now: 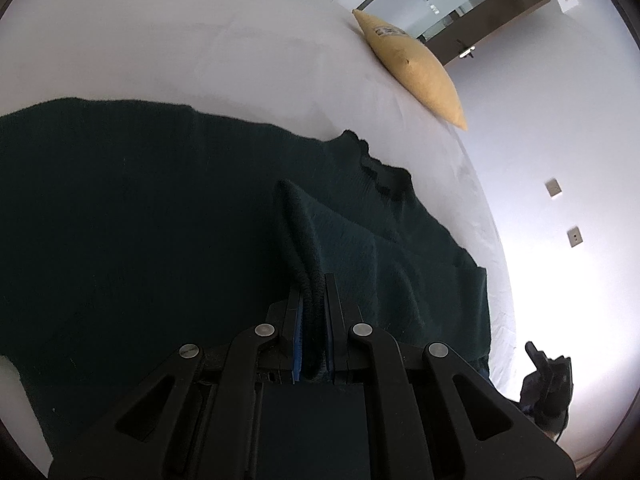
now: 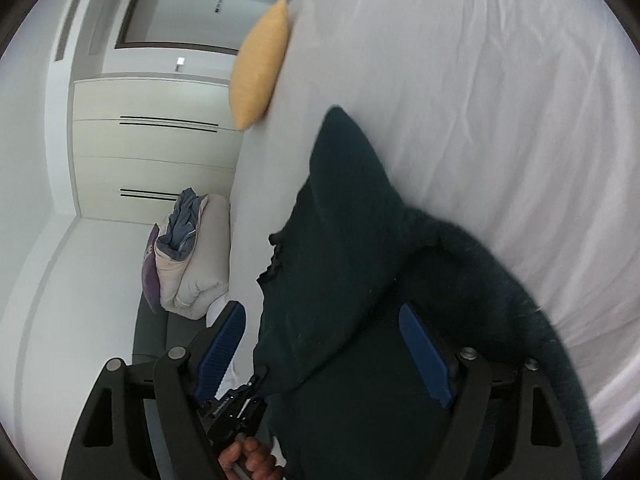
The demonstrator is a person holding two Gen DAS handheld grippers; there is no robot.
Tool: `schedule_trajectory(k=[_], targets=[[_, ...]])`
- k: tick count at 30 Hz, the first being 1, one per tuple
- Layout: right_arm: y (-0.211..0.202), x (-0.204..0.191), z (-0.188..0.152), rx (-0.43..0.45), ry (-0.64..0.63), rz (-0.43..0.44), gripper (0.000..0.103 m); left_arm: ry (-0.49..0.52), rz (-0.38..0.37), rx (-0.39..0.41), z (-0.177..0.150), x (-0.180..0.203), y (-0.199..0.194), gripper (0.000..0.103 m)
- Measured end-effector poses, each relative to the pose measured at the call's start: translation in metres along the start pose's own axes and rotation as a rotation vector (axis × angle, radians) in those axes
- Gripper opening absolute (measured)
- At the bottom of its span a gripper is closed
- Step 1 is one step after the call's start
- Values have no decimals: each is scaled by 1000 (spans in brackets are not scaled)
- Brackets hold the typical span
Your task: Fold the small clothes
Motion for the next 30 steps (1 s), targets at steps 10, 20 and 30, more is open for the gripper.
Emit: schedule_trajectory(k=[10,20,30], targets=[[4,2,34,73,-40,-33,81,-51,-20,17,-20,-5,-3,7],[7,4,30,58,-115,-112,75,-89,-47,16,-26,-22,4,7],[-2,10,17,12,-116,-174,76,-27,2,9,-20,-22,7,8]])
Point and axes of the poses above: each gripper's, at about its wrist camera, not at the fingertips, and y roughly the way its jaws point, x to its right, z to its top, the point moved 9 cm from there along y, roughly the way its jaws point, and after that the axes turned 13 degrees about -x, right-handed, at the moved point
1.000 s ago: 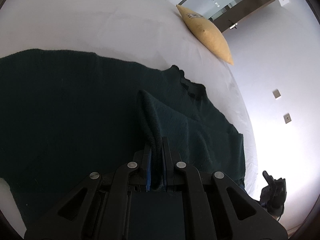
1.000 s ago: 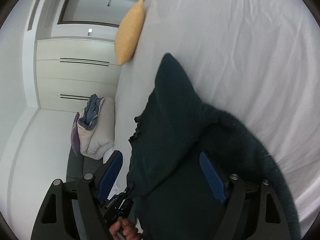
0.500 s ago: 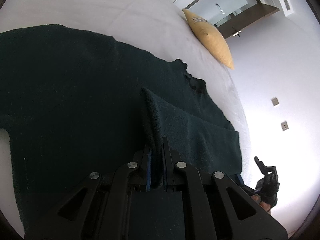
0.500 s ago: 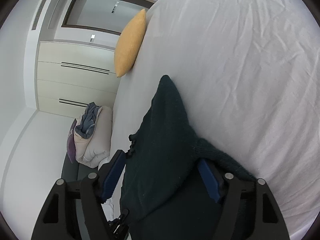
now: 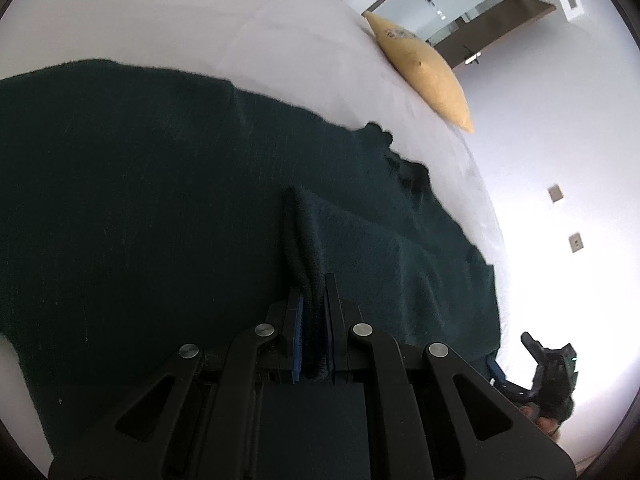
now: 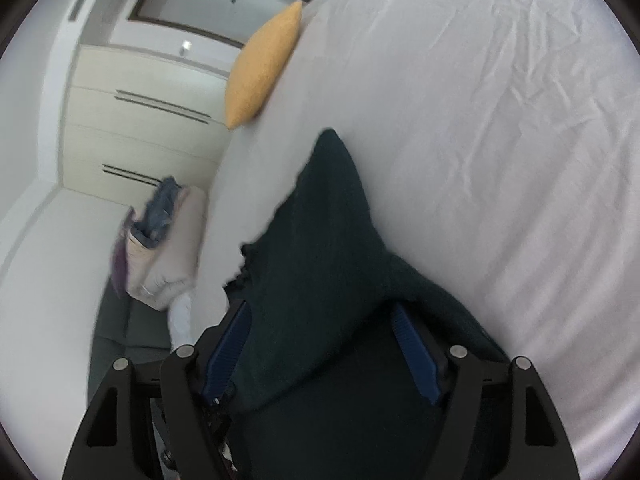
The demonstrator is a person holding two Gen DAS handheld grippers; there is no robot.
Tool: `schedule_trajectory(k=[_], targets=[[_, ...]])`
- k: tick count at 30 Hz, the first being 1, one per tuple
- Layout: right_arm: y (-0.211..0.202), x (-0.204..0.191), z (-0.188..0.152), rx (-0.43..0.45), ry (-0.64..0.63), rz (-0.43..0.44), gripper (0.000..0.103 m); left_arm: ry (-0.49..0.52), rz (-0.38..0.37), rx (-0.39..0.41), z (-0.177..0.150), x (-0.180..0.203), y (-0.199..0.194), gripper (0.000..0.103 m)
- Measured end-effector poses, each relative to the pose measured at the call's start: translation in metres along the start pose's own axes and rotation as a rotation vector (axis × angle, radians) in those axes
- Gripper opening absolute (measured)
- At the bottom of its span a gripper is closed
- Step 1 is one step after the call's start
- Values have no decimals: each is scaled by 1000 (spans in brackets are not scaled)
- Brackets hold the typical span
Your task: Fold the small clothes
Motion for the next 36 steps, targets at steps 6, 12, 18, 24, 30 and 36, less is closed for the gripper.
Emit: schedule_trajectory(k=[6,12,18,24,30,36], targets=[[-45,-22,0,72,-54,10,78,-25,-26,12,-5,-5,3,8],[-6,-44,46,-17,-101,142,81,-18,-22,33,-12,-8,4,9],[46,-16,99,-68,-36,120,78,-2,-57,46,-12,-14,6,10],[57,-27,122,-152,-25,144,92,4,-58,60,-14,-18,9,10],[33,-18,55,-199,-134,71,93,-13,-104,42,-19,-23,3,10],[-25,14,-2,-166,-103,-5,94,-53,-74,91,-24,-32,-44,17]])
Point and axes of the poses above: each gripper's, at about its wrist camera, not at the fingertips, and y roughly the way its jaws point, x to its right, z to its top, the point moved 9 cm from there along y, roughly the way its jaws point, and after that the axes turned 13 degrees about -x, right-handed, at the moved point
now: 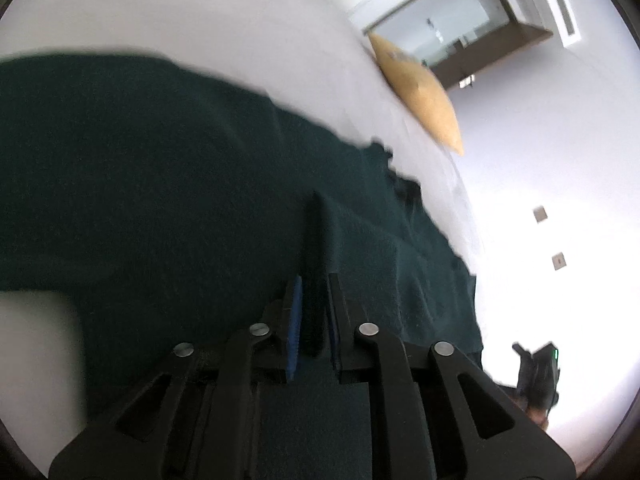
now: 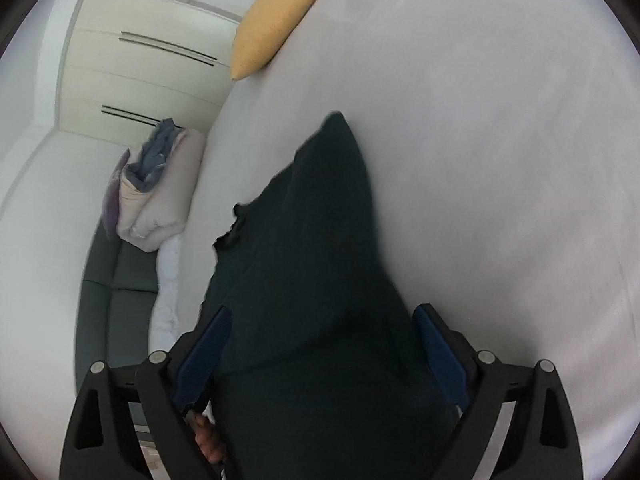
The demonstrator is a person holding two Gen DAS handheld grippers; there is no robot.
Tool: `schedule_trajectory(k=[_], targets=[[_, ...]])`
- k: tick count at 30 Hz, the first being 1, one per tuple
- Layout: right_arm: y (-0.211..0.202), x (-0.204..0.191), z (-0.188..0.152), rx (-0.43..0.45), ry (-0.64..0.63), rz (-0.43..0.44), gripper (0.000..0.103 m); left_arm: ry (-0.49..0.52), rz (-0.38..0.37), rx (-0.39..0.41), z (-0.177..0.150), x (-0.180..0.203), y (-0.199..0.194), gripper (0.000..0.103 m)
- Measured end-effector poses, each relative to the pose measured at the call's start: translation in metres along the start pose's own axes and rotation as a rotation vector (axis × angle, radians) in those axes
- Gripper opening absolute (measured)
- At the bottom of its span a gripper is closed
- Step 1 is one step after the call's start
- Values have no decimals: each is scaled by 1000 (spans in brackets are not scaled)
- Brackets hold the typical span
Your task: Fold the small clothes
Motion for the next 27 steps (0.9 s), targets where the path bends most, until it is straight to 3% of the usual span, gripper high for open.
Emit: schedule_trajectory(k=[2,3,4,8,12,14,18,23,27], targets=[[-16,2,-19,42,-1,10,94,-31,-3,65,-1,-14,-34,41],[-21,0,-27,60,-4,22,94,-55,-8,104,-3,-22,-52,71],[-26,-3,-36,79,-6,43,94,-87,-13,156,-6,-34,-73,81],[-25,-19,-70,87,-12,106,94,-274,-33,319,-20,-106,-155,82],[-5,-41,-89,53,-32,97,94,-539,-67,506,-44,-197,-227,82],[8,-63,-92,42,-50,103,94,-647,-128,571,-53,-232,-249,82],[23,-94,-101,20,-91,110,94,-739,-222,596,-43,-264,-262,82],[33,-106,-111,7,-97,100,94,-816,-267,596,-21,-289,-265,82],[32,-107,-118,6,-96,88,94,-822,-287,609,-10,-306,-267,81]])
Point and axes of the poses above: each gripper's, at about its wrist camera, not at the fingertips, and y roughly the way its jaws point, x to its right, z to its top, the point moved 9 cm from there along y, roughly the way its jaws point, and after that the axes turned 13 degrees about -x, right-handed, at the moved point
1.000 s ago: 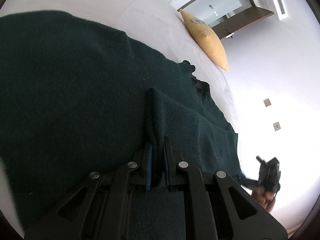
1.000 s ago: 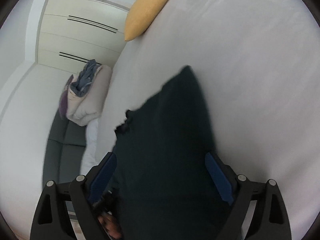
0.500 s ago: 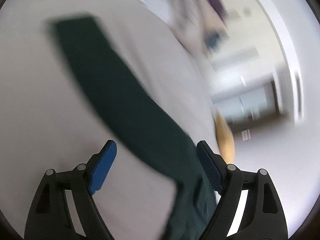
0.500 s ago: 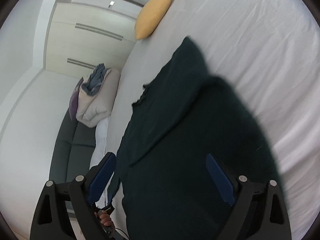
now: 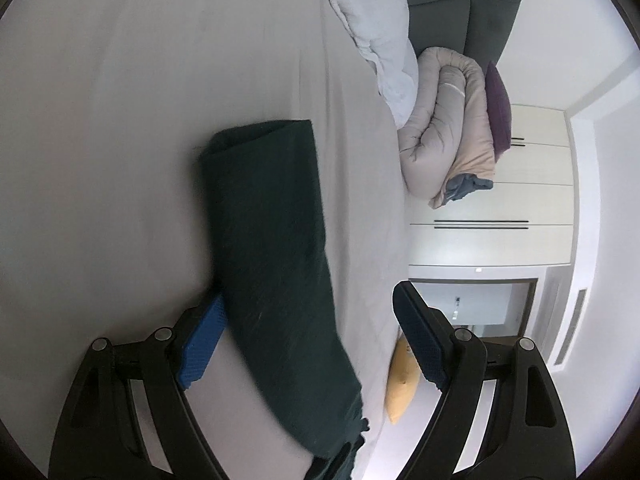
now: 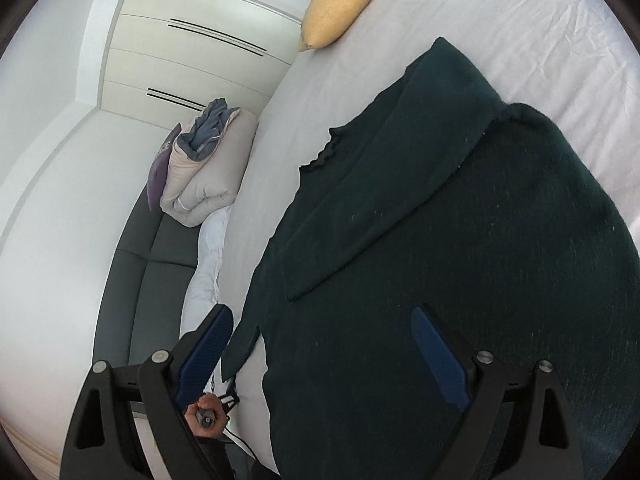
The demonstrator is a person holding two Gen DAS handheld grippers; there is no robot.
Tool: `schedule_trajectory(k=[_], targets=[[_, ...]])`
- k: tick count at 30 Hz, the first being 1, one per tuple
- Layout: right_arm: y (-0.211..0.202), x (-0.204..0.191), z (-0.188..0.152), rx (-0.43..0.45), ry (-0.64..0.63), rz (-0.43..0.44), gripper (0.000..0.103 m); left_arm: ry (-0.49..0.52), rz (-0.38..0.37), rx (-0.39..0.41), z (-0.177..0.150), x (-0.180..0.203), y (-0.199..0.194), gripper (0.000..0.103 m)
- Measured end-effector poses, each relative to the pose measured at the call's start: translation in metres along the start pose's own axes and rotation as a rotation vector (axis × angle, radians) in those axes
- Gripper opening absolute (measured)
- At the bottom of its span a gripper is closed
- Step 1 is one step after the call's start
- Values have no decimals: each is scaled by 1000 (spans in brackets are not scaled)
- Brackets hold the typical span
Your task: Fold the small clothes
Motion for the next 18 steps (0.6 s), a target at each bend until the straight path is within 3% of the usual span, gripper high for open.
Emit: schedule_trajectory(k=[2,4,7,10,12,15,18], targets=[[-2,0,-2,3,3,1,94,-24,-14,10,6,-4,7,69],[-1,-2,-3,3,2,5,94,-35,-9,-1,12,-7,16,37],[3,-4,-2,3,-8,-1,93,-41,23,-20,19,-17,25,15],[4,-2,-2,6,-16,-3,92,36,81,-17,16,-5,32,8],[4,-1,-2,7,-12,-6,92,183,135,-23,1,28,40,8],[5,5,-1,7,0,-6,91,433,204,-67,-49,87,63,8],[6,11,2,10,9,-7,91,775,313,-140,-152,131,100,8]])
Point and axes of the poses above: each gripper's, at about its wrist camera, not at the fingertips, and y roughly the way its jaws point, x to its right, z to its top, the point moved 9 cm from there along y, roughly the way its jaws point, and after that the axes turned 13 degrees about -x, right-handed, at the moved point
